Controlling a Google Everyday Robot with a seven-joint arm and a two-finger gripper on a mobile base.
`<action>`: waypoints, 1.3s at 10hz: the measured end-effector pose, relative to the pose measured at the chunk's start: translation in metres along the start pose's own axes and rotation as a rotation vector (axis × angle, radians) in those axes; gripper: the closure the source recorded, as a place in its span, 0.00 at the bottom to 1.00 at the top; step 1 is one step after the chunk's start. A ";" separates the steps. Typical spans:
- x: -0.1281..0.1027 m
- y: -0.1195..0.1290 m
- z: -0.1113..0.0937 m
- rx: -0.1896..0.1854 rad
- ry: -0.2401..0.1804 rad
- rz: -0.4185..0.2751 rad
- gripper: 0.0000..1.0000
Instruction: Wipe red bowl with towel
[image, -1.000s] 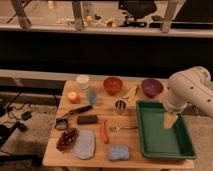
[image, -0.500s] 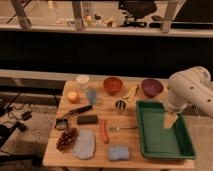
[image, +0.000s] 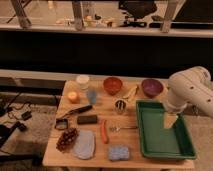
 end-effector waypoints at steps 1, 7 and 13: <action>0.000 0.000 0.000 0.000 0.000 0.000 0.20; 0.000 0.000 0.001 -0.001 -0.002 0.001 0.20; -0.002 0.001 -0.001 -0.042 -0.145 0.024 0.20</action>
